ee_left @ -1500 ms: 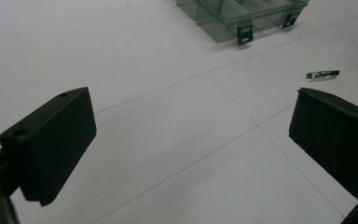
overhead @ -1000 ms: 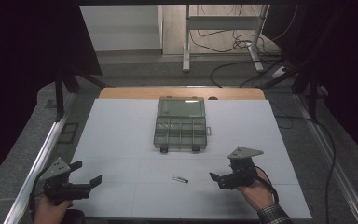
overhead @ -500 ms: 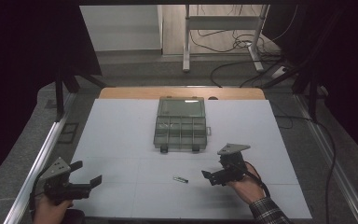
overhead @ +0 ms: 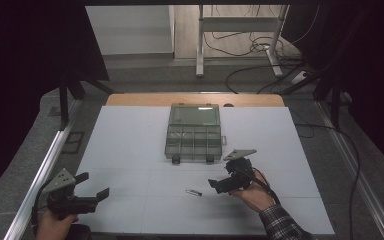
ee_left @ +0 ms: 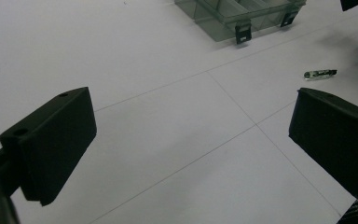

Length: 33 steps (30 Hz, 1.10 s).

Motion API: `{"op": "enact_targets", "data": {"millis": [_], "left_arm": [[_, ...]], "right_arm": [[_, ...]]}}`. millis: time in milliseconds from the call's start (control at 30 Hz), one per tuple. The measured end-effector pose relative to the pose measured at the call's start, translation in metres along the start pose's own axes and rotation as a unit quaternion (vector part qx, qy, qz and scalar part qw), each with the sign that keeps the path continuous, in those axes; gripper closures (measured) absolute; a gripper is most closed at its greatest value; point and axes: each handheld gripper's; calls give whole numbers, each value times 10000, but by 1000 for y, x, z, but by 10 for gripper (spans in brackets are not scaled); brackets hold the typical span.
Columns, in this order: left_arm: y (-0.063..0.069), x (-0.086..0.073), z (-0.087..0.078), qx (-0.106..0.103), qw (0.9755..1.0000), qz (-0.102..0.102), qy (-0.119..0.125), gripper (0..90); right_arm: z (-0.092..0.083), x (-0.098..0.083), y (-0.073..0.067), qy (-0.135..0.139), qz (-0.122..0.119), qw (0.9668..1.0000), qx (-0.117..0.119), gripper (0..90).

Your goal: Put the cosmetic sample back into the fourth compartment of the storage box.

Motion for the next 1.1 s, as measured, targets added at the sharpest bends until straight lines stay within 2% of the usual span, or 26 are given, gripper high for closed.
{"op": "enact_targets", "data": {"millis": [233, 333, 433, 500, 700, 800, 833, 1100], "left_arm": [[0, 0, 0, -10, 10000, -10, 16, 10], [0, 0, 0, -6, 10000, 2, 16, 10], [0, 0, 0, -7, 10000, 12, 13, 10], [0, 0, 0, -13, 10000, 14, 11, 10], [1, 0, 0, -19, 10000, 19, 10, 10], [0, 0, 0, -23, 10000, 21, 5, 10], [1, 0, 0, -23, 10000, 21, 5, 10], [1, 0, 0, -23, 10000, 36, -1, 10]], "right_arm": [[7, 8, -9, -121, -149, 9998, -12, 0], [11, 12, -13, -175, -222, 9996, -24, 44], [14, 14, -17, -219, -348, 9990, 150, 154], [17, 15, -21, -307, -418, 9985, 173, 215], [24, 18, -30, -481, -702, 9954, 445, 405], [29, 19, -34, -570, -781, 9929, 695, 508], [31, 19, -36, -610, -886, 9909, 811, 562], [38, 20, -46, -670, -1033, 9871, 1025, 668]]}}
Point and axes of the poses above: each handheld gripper's, and its own axes: z roughly forward along the jaws, x roughly out of its top, y roughly to its right, and after that the axes turned 4 degrees about -x, right-handed
